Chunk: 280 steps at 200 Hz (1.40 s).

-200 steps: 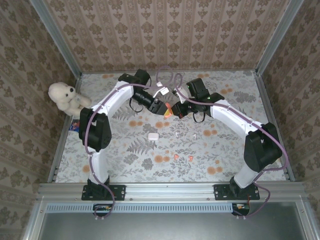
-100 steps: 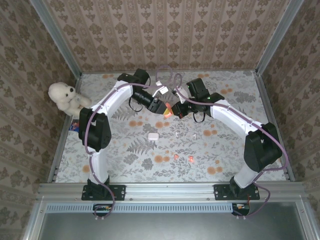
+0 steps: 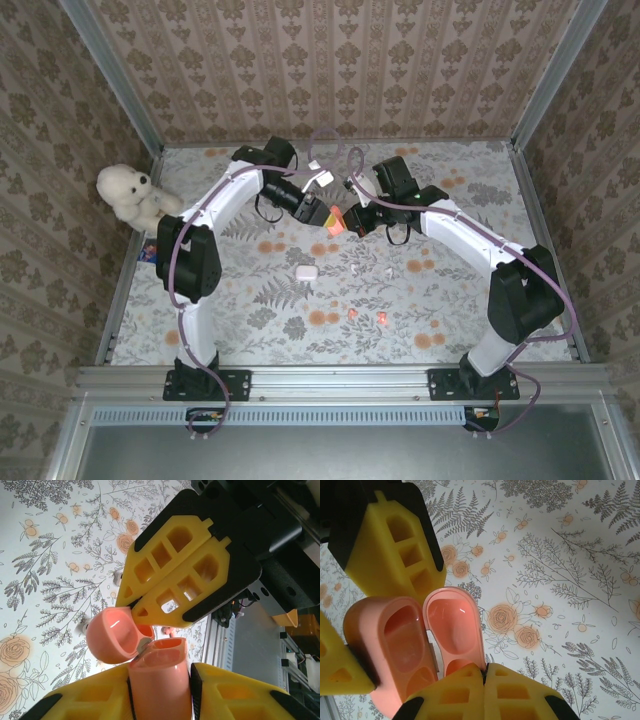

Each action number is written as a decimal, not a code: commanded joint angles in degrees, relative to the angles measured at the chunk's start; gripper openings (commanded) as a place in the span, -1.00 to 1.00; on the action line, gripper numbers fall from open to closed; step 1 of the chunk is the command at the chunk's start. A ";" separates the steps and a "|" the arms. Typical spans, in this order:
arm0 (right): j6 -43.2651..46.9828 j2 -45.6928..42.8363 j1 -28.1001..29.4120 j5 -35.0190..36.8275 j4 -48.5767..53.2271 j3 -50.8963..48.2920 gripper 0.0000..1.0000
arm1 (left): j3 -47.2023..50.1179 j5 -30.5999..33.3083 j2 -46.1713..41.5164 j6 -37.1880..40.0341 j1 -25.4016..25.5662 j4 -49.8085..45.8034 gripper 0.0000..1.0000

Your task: Insert wireless bluetooth earbuds into charging case

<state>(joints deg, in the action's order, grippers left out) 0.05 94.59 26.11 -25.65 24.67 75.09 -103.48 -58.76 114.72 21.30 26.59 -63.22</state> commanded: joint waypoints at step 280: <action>-61.82 -15.31 23.07 33.37 5.81 -23.01 0.25 | 72.95 43.12 -36.46 -19.79 4.22 122.15 -1.00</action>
<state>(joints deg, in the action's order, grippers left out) -54.85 79.05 47.57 1.98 28.03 52.01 -34.87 -21.30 77.21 3.09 30.35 36.38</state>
